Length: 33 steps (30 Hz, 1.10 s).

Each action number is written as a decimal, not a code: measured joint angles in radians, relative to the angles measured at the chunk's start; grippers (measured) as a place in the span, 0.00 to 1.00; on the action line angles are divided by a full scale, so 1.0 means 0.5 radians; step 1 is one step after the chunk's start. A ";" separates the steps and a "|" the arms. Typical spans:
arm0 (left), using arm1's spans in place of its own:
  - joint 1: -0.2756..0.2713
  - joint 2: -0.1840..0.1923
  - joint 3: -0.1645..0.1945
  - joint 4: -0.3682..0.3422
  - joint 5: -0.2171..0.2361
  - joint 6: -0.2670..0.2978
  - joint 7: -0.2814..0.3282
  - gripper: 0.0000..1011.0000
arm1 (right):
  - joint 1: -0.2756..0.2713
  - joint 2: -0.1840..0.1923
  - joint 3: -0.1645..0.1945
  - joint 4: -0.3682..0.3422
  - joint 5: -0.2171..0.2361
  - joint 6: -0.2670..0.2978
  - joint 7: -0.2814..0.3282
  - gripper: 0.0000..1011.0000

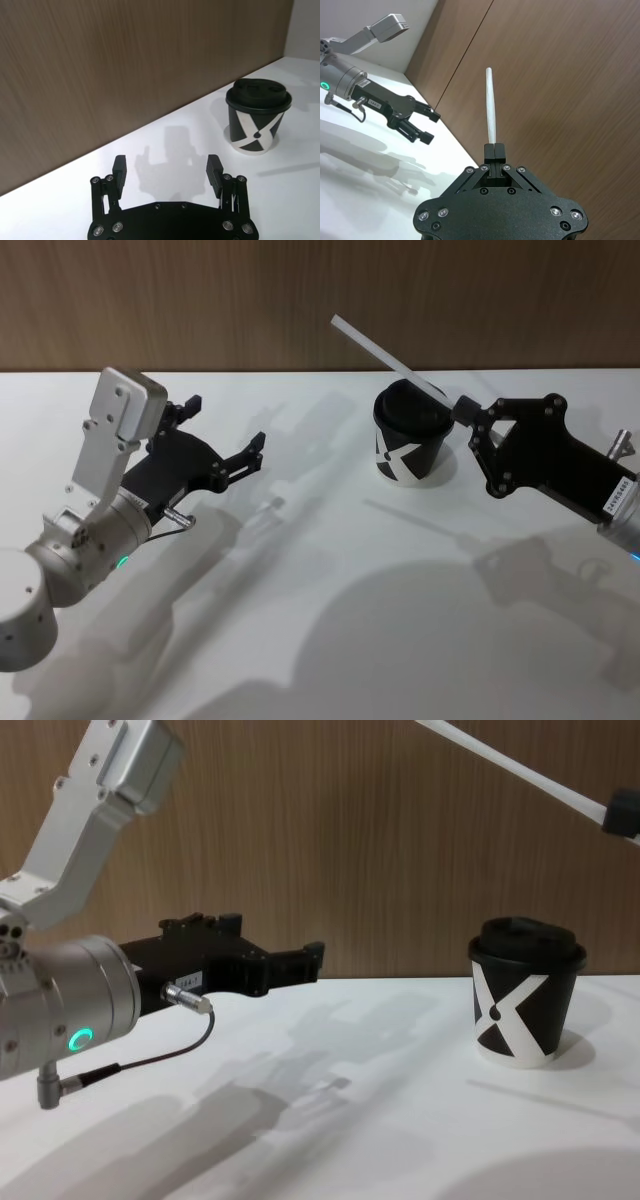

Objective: Pick up the straw with one hand, pass it to the other hand, and insert it into the cup.

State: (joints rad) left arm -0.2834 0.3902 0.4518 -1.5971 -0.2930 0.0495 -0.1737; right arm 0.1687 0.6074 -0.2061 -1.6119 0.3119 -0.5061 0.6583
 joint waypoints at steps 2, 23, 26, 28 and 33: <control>-0.019 -0.002 -0.010 0.014 -0.061 0.022 -0.074 0.99 | 0.000 0.000 0.000 0.000 0.000 0.000 0.000 0.00; -0.185 -0.029 -0.127 0.137 -0.685 0.265 -0.701 0.99 | 0.000 0.000 0.000 0.000 0.000 0.000 -0.001 0.00; -0.202 -0.028 -0.135 0.144 -0.762 0.301 -0.781 0.99 | 0.000 0.000 0.000 0.000 0.000 0.000 -0.001 0.00; -0.214 -0.028 -0.140 0.147 -0.827 0.332 -0.841 0.99 | 0.000 0.000 0.000 0.000 0.000 0.000 -0.001 0.00; -0.235 -0.030 -0.147 0.150 -0.943 0.392 -0.952 0.99 | 0.000 0.000 0.000 0.000 0.000 0.000 -0.001 0.00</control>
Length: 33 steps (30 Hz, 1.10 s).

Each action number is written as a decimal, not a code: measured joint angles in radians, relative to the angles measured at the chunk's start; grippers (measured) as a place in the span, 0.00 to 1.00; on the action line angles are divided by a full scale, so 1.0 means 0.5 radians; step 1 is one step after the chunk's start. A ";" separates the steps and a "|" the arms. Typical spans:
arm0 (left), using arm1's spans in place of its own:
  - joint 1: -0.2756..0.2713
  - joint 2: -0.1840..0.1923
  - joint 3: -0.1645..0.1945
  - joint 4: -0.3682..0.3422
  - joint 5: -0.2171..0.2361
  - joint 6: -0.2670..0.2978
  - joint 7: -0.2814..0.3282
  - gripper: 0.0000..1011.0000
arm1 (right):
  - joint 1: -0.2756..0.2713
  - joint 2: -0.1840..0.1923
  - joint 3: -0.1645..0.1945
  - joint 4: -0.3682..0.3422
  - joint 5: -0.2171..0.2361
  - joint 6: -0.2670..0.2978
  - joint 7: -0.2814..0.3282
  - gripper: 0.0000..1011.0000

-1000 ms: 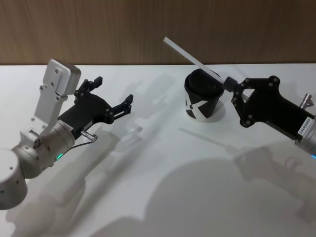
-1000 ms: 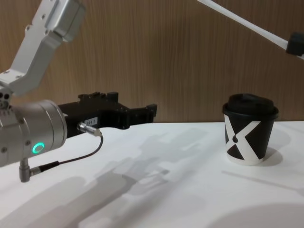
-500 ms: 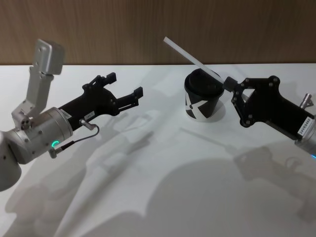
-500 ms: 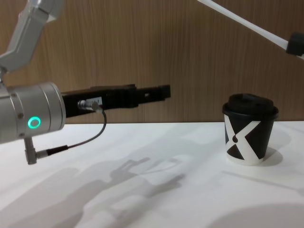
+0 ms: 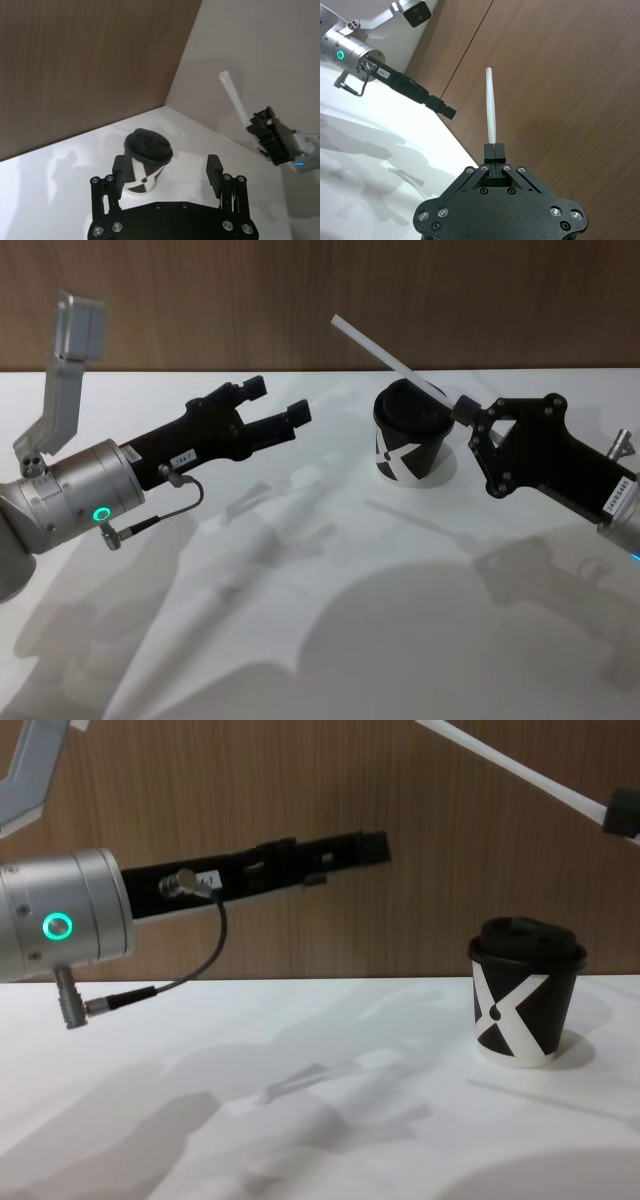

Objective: Pick up the straw with one hand, pass it to the other hand, and insert it into the cup.

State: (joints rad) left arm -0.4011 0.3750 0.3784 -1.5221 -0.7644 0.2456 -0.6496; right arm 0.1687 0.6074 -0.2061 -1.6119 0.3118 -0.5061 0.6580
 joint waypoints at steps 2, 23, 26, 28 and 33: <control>-0.004 -0.002 -0.001 0.001 -0.024 0.012 -0.019 0.99 | 0.000 0.000 0.000 0.000 0.000 0.000 0.000 0.00; -0.045 -0.114 0.056 0.079 -0.283 0.119 -0.189 0.99 | 0.000 0.000 0.000 0.000 0.000 0.000 0.000 0.00; -0.048 -0.130 0.063 0.093 -0.300 0.119 -0.196 0.99 | 0.000 0.000 0.000 0.000 0.000 0.000 0.000 0.00; -0.051 -0.150 0.069 0.109 -0.316 0.116 -0.202 0.99 | 0.000 0.000 0.000 0.000 0.000 0.000 0.000 0.00; -0.057 -0.193 0.075 0.141 -0.355 0.098 -0.209 0.99 | 0.000 0.000 0.000 0.000 0.000 0.000 0.000 0.00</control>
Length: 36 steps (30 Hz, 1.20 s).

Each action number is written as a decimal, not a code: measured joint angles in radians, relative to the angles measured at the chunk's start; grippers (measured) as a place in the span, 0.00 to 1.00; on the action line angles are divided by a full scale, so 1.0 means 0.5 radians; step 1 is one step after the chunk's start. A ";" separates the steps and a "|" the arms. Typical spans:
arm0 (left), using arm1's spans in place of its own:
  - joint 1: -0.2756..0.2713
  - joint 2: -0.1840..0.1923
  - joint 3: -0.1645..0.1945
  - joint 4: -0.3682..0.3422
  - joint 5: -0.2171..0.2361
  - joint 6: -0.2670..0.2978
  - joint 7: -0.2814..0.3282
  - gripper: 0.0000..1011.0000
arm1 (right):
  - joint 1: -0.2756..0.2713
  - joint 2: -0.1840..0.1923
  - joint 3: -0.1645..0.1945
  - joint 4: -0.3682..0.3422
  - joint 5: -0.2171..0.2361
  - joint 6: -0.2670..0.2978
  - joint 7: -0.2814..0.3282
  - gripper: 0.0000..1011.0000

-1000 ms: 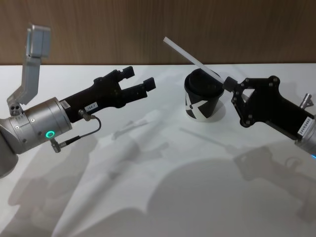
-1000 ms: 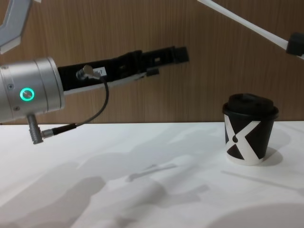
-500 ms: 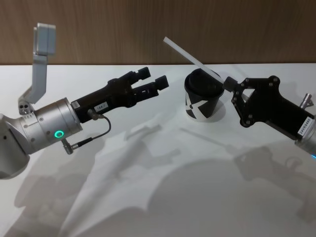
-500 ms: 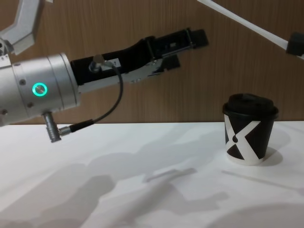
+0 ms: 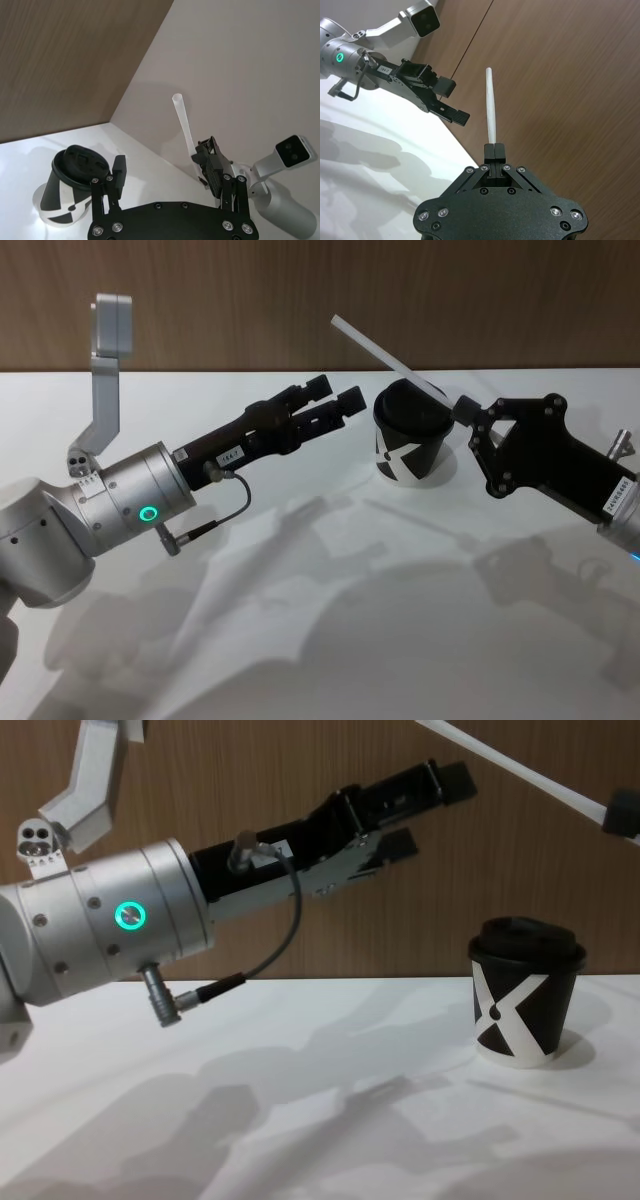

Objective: Pick up the straw with one hand, pass it to the other hand, and insert it into the cup.

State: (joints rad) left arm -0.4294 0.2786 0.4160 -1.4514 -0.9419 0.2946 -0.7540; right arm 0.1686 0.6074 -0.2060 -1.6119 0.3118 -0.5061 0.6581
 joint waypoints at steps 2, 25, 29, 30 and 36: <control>-0.002 -0.018 0.000 0.014 -0.018 -0.011 0.000 0.99 | 0.000 0.000 0.000 0.000 0.000 0.000 0.000 0.00; -0.061 -0.174 0.022 0.129 -0.154 -0.067 -0.005 0.99 | 0.000 0.000 0.000 0.000 0.000 0.000 0.000 0.00; -0.076 -0.189 0.032 0.148 -0.168 -0.073 -0.020 0.99 | 0.000 0.000 0.000 0.000 0.000 0.000 0.000 0.00; -0.076 -0.189 0.032 0.148 -0.168 -0.073 -0.020 0.99 | 0.000 0.000 0.000 0.000 0.000 0.000 0.000 0.00; -0.100 -0.210 0.049 0.180 -0.191 -0.083 -0.048 0.99 | 0.000 0.000 0.000 0.000 0.000 0.000 0.000 0.00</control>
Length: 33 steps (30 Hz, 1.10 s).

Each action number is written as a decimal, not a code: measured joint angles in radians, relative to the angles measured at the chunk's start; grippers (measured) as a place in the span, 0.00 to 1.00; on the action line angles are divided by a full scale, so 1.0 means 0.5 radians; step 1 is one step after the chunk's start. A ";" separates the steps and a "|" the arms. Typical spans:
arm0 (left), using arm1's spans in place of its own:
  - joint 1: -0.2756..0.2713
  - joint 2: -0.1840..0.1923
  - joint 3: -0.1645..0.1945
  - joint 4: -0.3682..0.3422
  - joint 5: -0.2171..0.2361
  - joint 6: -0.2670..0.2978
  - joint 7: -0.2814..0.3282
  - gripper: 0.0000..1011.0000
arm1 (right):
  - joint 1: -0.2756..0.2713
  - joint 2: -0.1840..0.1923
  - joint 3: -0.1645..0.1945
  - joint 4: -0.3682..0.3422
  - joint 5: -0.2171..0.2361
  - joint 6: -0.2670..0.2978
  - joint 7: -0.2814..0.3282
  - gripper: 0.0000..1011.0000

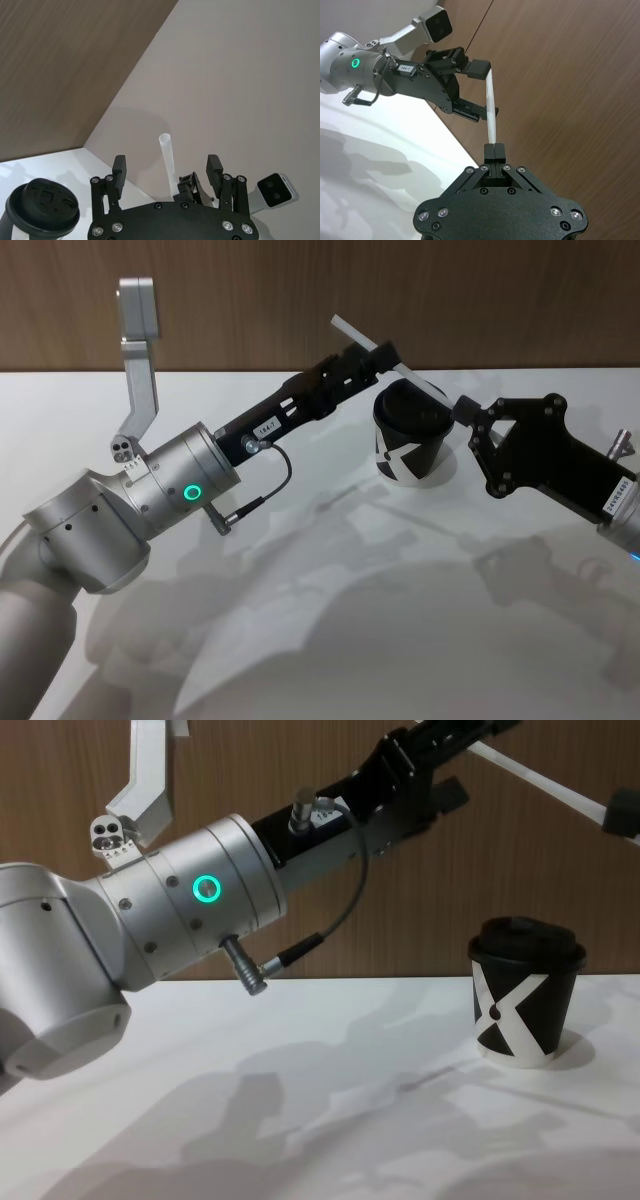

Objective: Pick up the straw with one hand, pass it to the other hand, and insert it into the cup.

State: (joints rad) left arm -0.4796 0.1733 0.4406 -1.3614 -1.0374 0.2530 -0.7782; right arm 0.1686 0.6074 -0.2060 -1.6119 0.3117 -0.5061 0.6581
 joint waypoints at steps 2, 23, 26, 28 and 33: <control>-0.006 -0.005 0.005 0.009 -0.008 -0.005 -0.011 0.99 | 0.000 0.000 0.000 0.000 0.000 0.000 0.000 0.00; -0.030 -0.028 0.022 0.042 -0.037 -0.024 -0.046 0.60 | 0.000 0.000 0.000 0.000 0.000 0.000 0.000 0.00; -0.032 -0.029 0.023 0.044 -0.039 -0.025 -0.049 0.50 | 0.000 0.000 0.000 0.000 0.000 0.000 0.000 0.00; -0.032 -0.029 0.023 0.045 -0.039 -0.025 -0.050 0.44 | 0.000 0.000 0.000 0.000 0.000 0.000 0.000 0.00; -0.033 -0.030 0.025 0.046 -0.040 -0.026 -0.051 0.25 | 0.000 0.000 0.000 0.000 0.000 0.000 0.000 0.00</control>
State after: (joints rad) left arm -0.4962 0.1582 0.4530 -1.3382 -1.0575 0.2400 -0.8037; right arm 0.1686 0.6074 -0.2060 -1.6119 0.3118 -0.5061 0.6581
